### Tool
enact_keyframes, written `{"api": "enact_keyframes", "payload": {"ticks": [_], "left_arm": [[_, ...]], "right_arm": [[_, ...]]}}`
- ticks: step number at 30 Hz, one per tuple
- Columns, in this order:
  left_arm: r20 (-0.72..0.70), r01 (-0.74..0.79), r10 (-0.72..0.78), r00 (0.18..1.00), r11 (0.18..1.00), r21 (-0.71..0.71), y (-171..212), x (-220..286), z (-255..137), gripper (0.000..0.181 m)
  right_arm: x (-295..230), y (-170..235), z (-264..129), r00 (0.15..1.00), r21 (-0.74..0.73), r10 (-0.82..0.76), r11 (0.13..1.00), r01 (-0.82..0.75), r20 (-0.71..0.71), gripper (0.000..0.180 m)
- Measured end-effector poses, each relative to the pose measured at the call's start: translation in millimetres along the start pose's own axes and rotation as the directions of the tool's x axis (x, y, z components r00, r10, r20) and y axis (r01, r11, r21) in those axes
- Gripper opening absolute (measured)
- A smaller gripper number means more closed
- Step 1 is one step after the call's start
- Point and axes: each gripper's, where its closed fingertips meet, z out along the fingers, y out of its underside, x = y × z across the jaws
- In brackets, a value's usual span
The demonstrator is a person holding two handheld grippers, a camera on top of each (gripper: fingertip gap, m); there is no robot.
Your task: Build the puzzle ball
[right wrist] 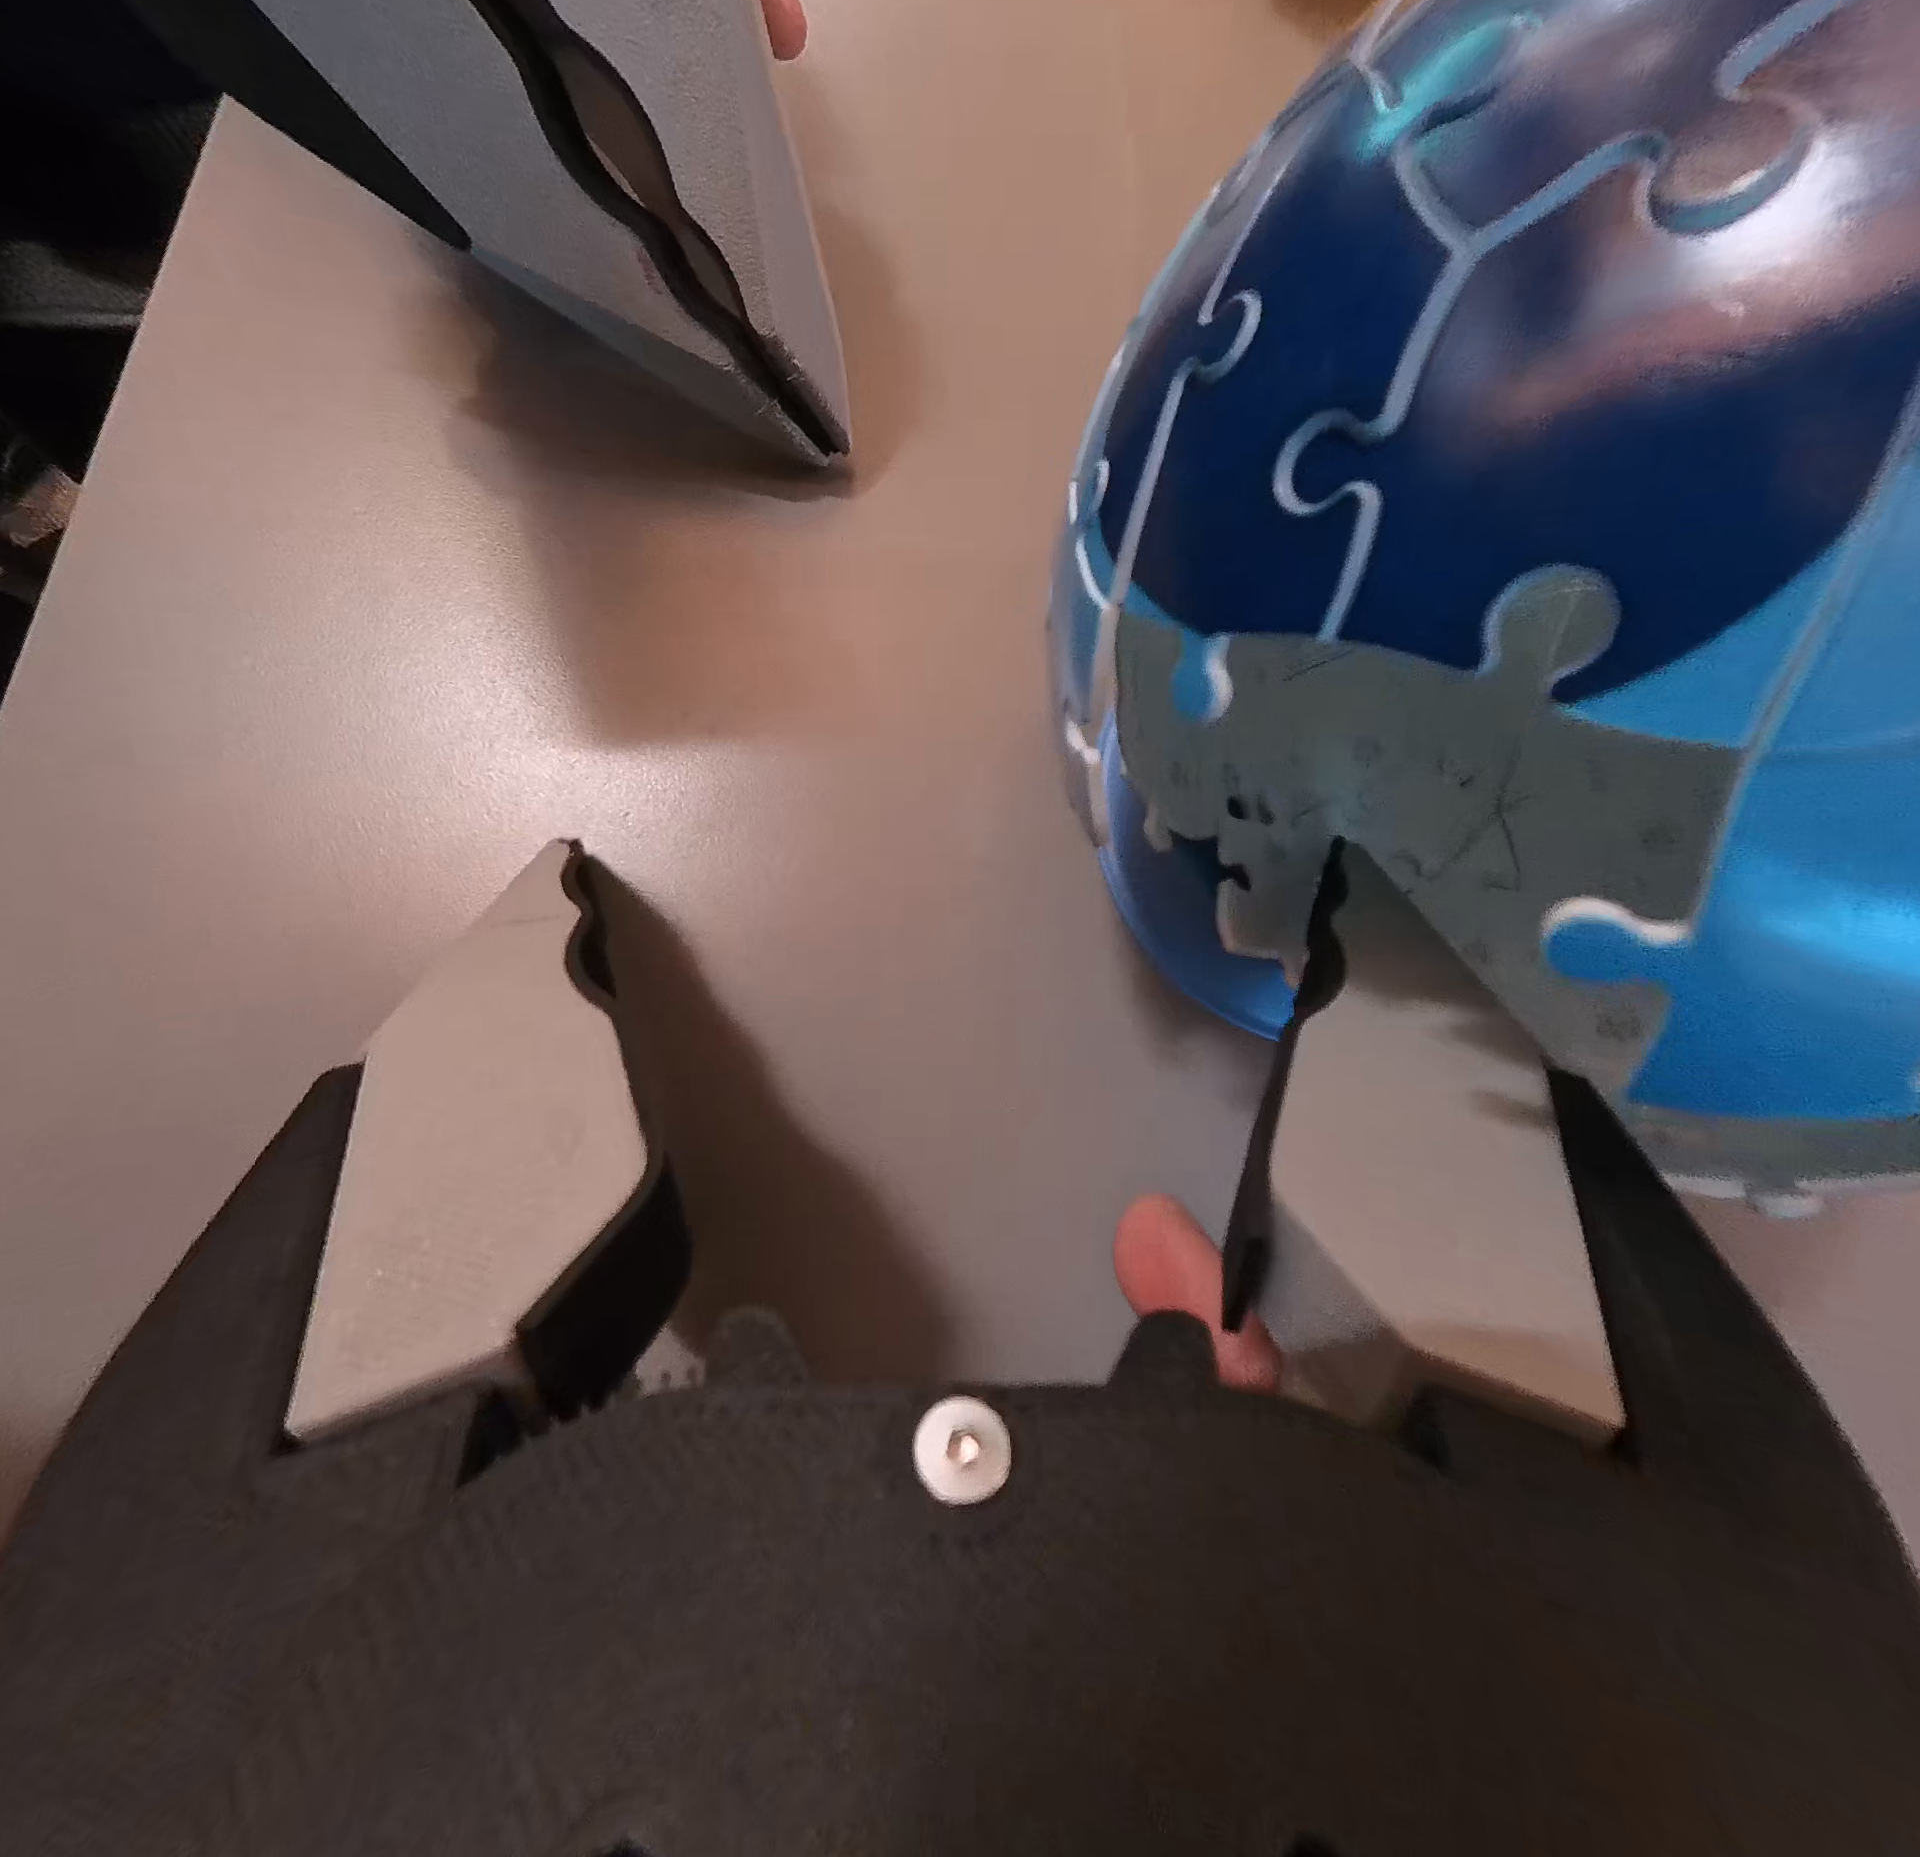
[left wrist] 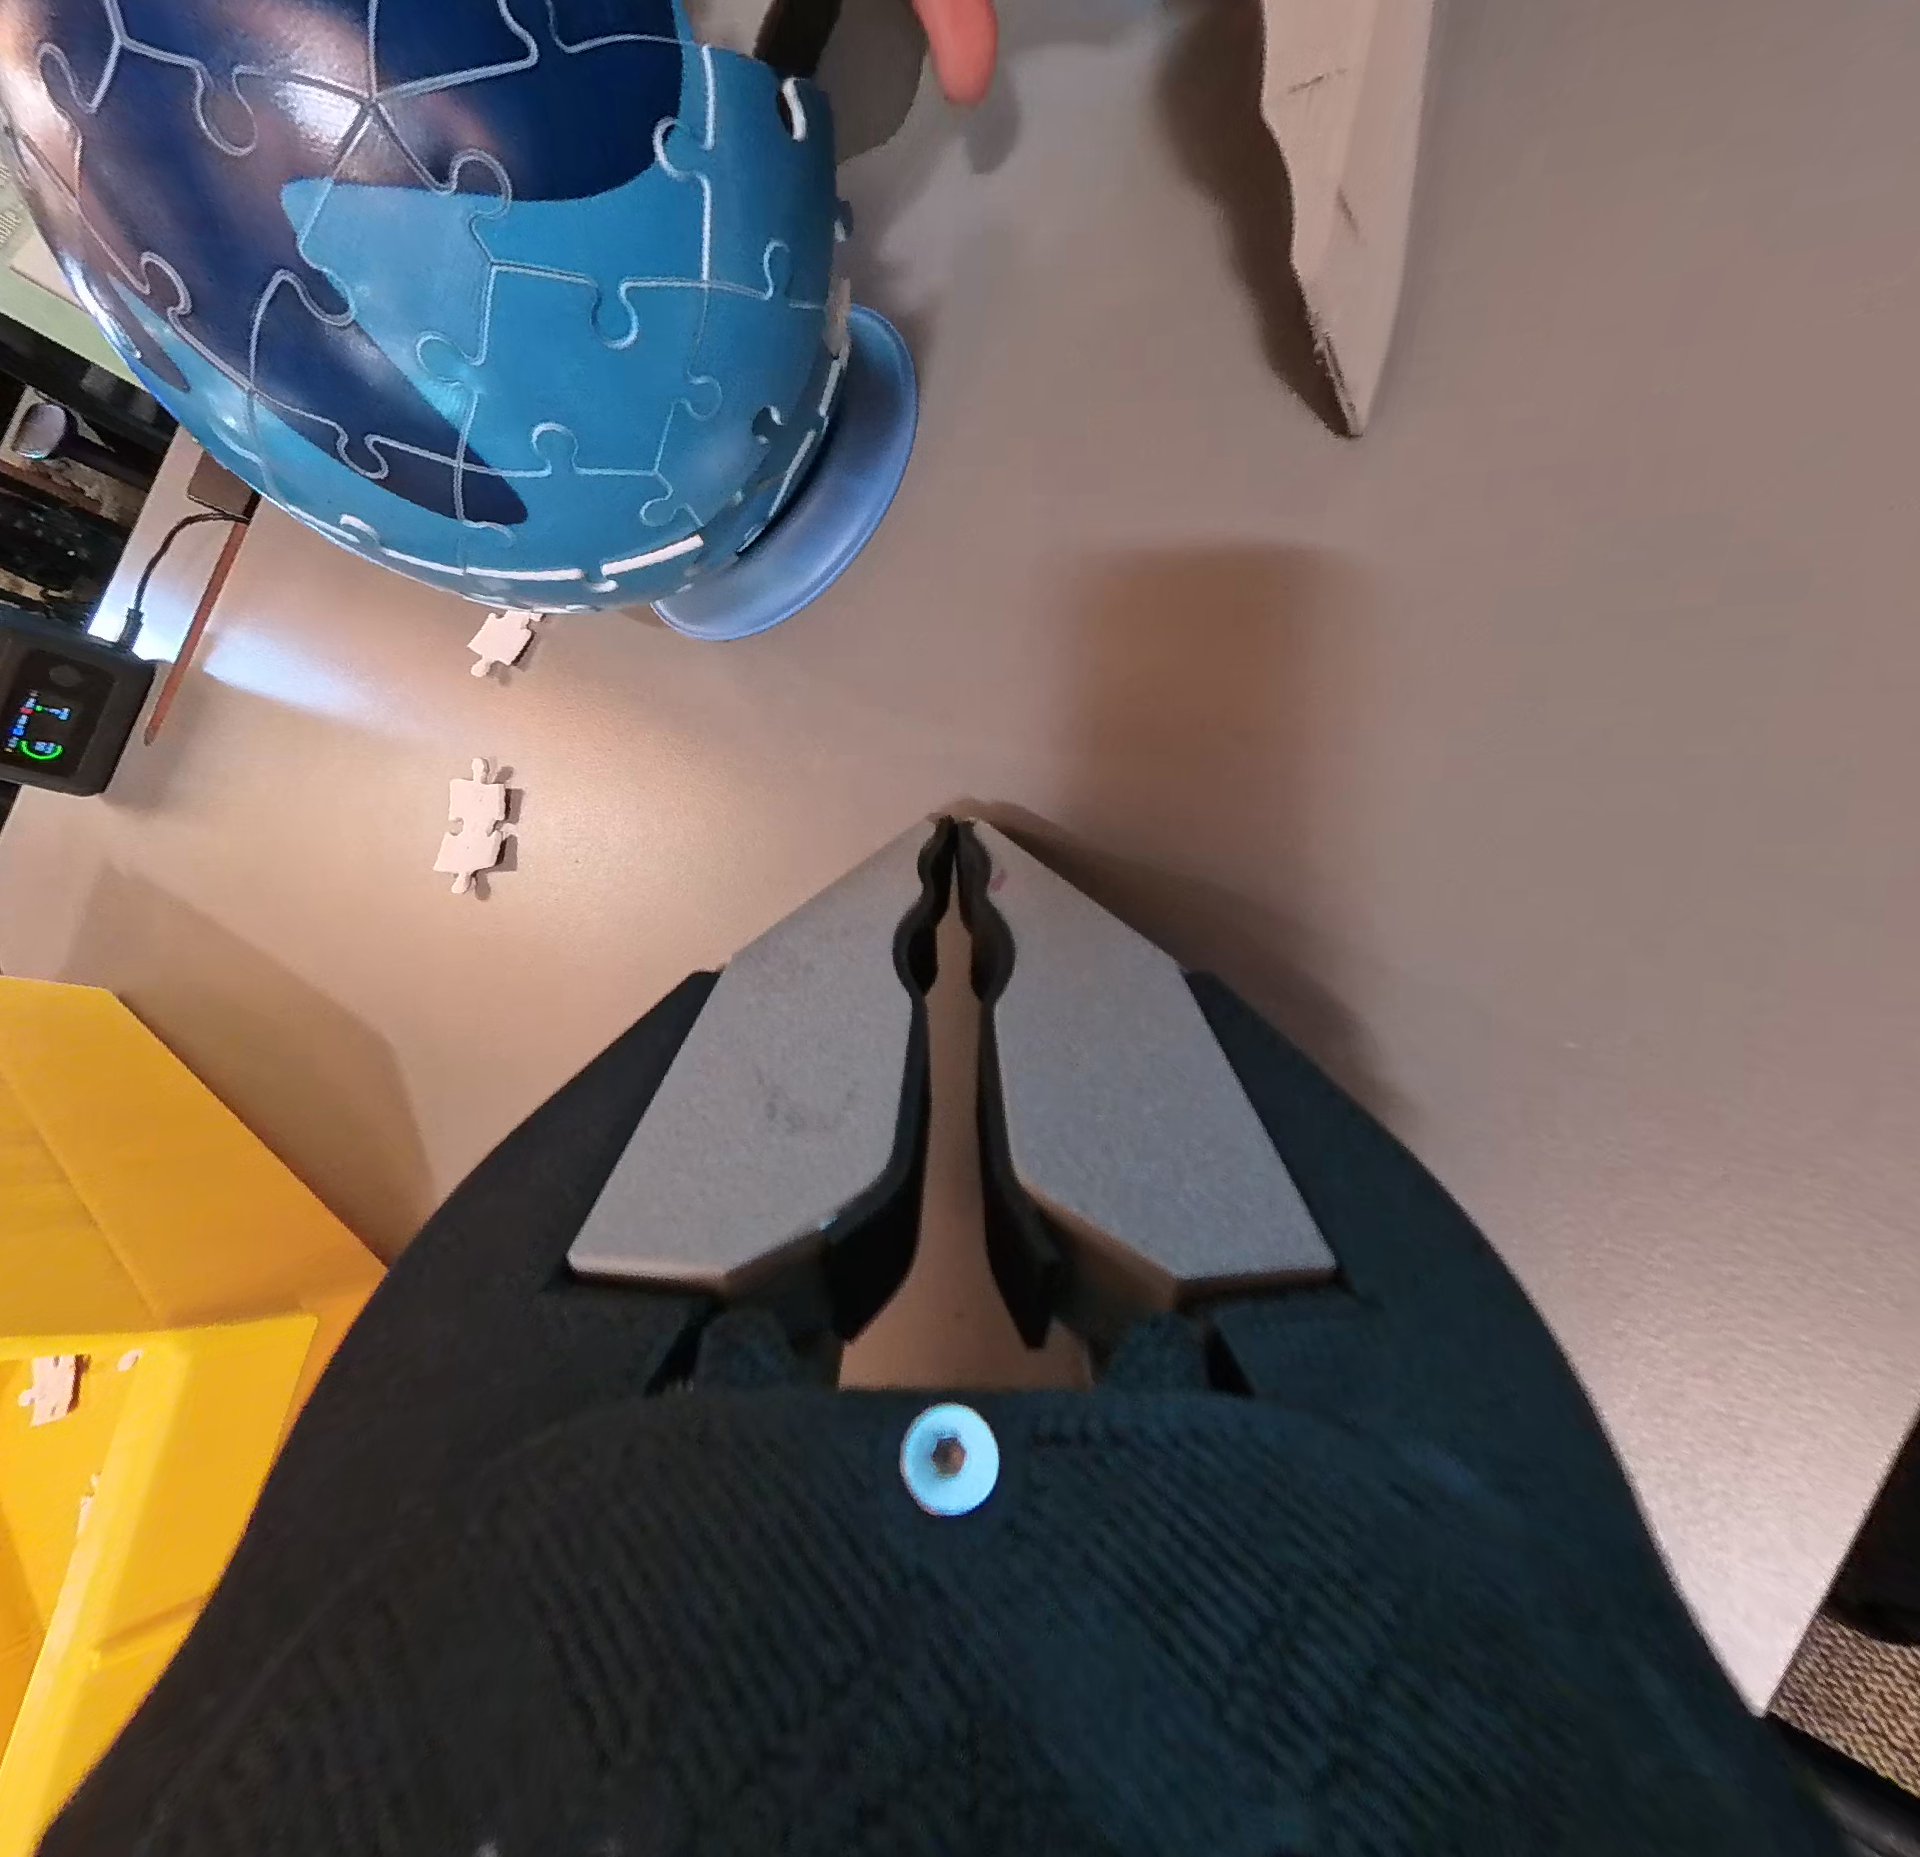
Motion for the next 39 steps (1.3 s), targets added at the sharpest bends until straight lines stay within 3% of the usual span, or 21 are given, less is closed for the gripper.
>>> {"api": "enact_keyframes", "payload": {"ticks": [17,23,27,32,36,39], "left_arm": [[0.0,0.001,-0.001,1.0,1.0,0.0,0.0,-0.3,-0.3,0.0],[-0.002,0.004,-0.004,1.0,1.0,0.0,0.4,-0.1,-0.5,0.0],[-0.002,0.006,-0.006,1.0,1.0,-0.001,0.1,-0.4,0.4,0.0],[-0.001,0.006,-0.006,1.0,1.0,-0.001,0.3,-0.6,0.1,0.0],[0.001,0.005,-0.005,1.0,1.0,-0.001,0.4,-0.5,0.1,0.0],[0.002,0.004,-0.004,1.0,1.0,-0.001,0.2,-0.9,-0.1,0.0]], "right_arm": [[6.2,0.3,-1.6,1.0,0.007,0.002,1.0,-0.002,-0.008,0.116],[14.7,1.9,-9.0,0.998,0.019,-0.034,0.999,0.035,-0.055,0.096],[21.5,-0.9,-12.6,0.982,0.017,-0.112,0.993,0.116,-0.154,0.067],[38.1,-1.7,-14.5,0.964,0.01,-0.085,0.996,0.091,-0.254,0.061],[46.1,1.6,-15.2,0.938,-0.016,-0.11,0.994,0.111,-0.33,0.024],[50.3,1.0,-17.0,0.912,-0.043,-0.143,0.99,0.137,-0.383,0.027]]}}
